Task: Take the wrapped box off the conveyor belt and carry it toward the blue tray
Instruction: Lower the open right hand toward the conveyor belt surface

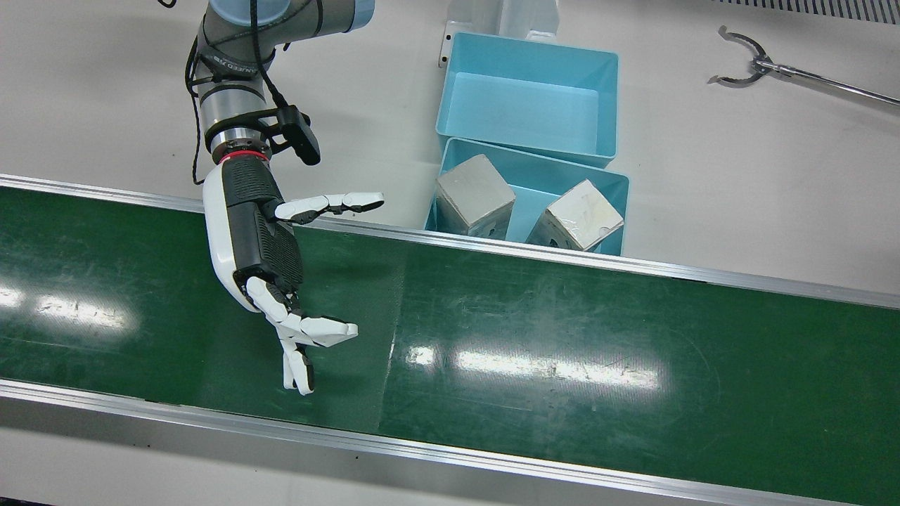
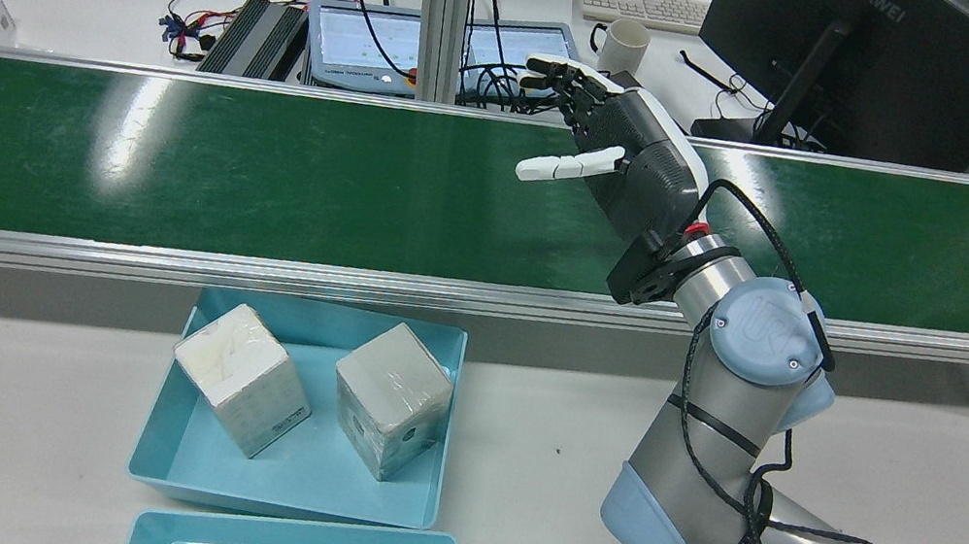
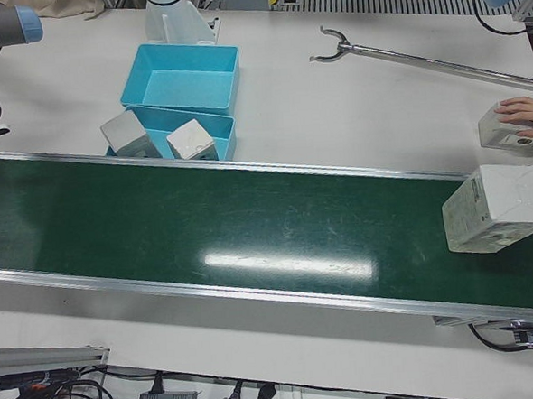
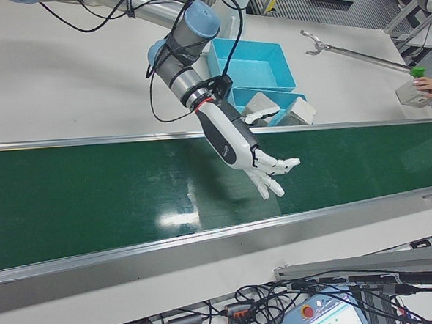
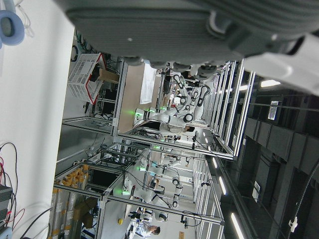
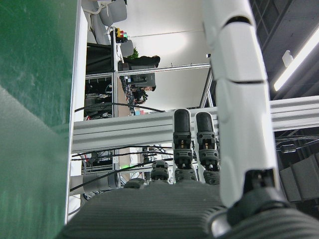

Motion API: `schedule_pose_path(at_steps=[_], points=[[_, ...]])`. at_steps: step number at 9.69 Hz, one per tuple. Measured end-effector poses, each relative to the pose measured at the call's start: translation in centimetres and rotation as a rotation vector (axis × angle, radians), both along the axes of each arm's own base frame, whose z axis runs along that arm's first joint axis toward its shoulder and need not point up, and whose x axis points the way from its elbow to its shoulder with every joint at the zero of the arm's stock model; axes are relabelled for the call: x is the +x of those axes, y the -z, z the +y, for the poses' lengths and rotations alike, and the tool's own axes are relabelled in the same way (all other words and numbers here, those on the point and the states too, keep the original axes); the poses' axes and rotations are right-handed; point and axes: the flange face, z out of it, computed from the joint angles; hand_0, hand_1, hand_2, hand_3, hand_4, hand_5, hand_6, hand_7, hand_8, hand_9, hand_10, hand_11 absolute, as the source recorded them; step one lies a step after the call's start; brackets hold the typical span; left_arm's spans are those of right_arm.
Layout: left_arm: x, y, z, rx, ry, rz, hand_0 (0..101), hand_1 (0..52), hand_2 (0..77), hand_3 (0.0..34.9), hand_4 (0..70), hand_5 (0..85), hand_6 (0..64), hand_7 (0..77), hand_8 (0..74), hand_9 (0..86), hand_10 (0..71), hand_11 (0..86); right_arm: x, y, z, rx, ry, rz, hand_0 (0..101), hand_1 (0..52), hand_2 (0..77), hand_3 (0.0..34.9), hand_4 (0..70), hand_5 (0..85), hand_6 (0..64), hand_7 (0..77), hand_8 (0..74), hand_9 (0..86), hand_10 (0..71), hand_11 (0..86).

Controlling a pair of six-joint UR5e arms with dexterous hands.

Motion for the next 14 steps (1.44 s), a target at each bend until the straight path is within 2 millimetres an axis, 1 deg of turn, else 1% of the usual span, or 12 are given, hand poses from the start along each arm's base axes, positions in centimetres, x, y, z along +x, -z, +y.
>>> schedule_pose_path(at_steps=[1,2,4,5,7,8,11,13,14], points=[[0.0,0.0,0.0,0.0,0.0,0.0,0,0.0,0.5,0.0,0.0,1.1,0.5,0.5,1.1,0.5,0.5,0.5,0.0,0.0,-0.1,-0.001,-0.001,0.0,53,17.5,9.8,0.0,22.4,23.5,14.7,33.3,7.1,9.3,0.0,1.1],[0.0,0.0,0.0,0.0,0.0,0.0,0,0.0,0.5,0.0,0.0,1.1,0.5,0.5,1.1,0.5,0.5,0.5,0.0,-0.1,-0.2,-0.004,-0.004,0.001,52,16.9,9.3,0.0,22.4,22.9,13.6,31.6,5.5,7.1,0.0,1.1],[0.0,0.0,0.0,0.0,0.0,0.0,0,0.0,1.1,0.0,0.0,1.1,0.5,0.5,1.1,0.5,0.5,0.5,-0.1,-0.3,-0.3,-0.008,-0.008,0.003,52,16.9,9.3,0.0,23.5,22.9,13.6,32.2,6.0,8.2,0.0,1.1],[0.0,0.0,0.0,0.0,0.0,0.0,0,0.0,1.1,0.0,0.0,1.1,0.5,0.5,1.1,0.5,0.5,0.5,-0.2,-0.3,-0.4,-0.009,-0.009,0.003,52,16.9,9.3,0.0,25.1,23.5,15.3,33.3,7.1,8.7,0.0,1.1],[0.0,0.0,0.0,0.0,0.0,0.0,0,0.0,1.1,0.0,0.0,1.1,0.5,0.5,1.1,0.5,0.0,0.5,-0.4,0.1,-0.5,-0.005,-0.01,-0.003,52,16.9,9.3,0.0,25.1,24.5,15.3,33.8,7.1,9.8,0.0,1.1],[0.0,0.0,0.0,0.0,0.0,0.0,0,0.0,1.1,0.0,0.0,1.1,0.5,0.5,1.1,0.5,0.0,0.5,-0.4,0.4,-0.5,-0.003,-0.009,-0.005,52,16.9,10.4,0.0,25.1,24.5,15.8,35.5,8.7,11.4,0.0,1.1],[0.0,0.0,0.0,0.0,0.0,0.0,0,0.0,1.1,0.0,0.0,1.1,0.5,0.5,1.1,0.5,0.5,0.5,-0.7,1.4,-0.6,0.006,-0.008,-0.016,52,16.9,10.4,0.0,26.2,24.5,16.4,36.0,8.7,11.4,0.0,1.1],[0.0,0.0,0.0,0.0,0.0,0.0,0,0.0,1.1,0.0,0.0,1.1,0.5,0.5,1.1,0.5,0.5,0.5,-0.9,1.5,-0.7,0.006,-0.008,-0.016,52,16.9,10.4,0.0,25.6,24.5,16.4,36.5,8.7,11.4,0.0,1.1],[0.0,0.0,0.0,0.0,0.0,0.0,0,0.0,0.5,0.0,0.0,1.1,0.5,0.5,0.5,0.5,0.0,0.5,-1.1,1.2,-0.8,0.001,-0.007,-0.01,52,16.9,10.4,0.0,24.5,24.5,16.4,34.4,7.6,10.9,0.0,1.1]])
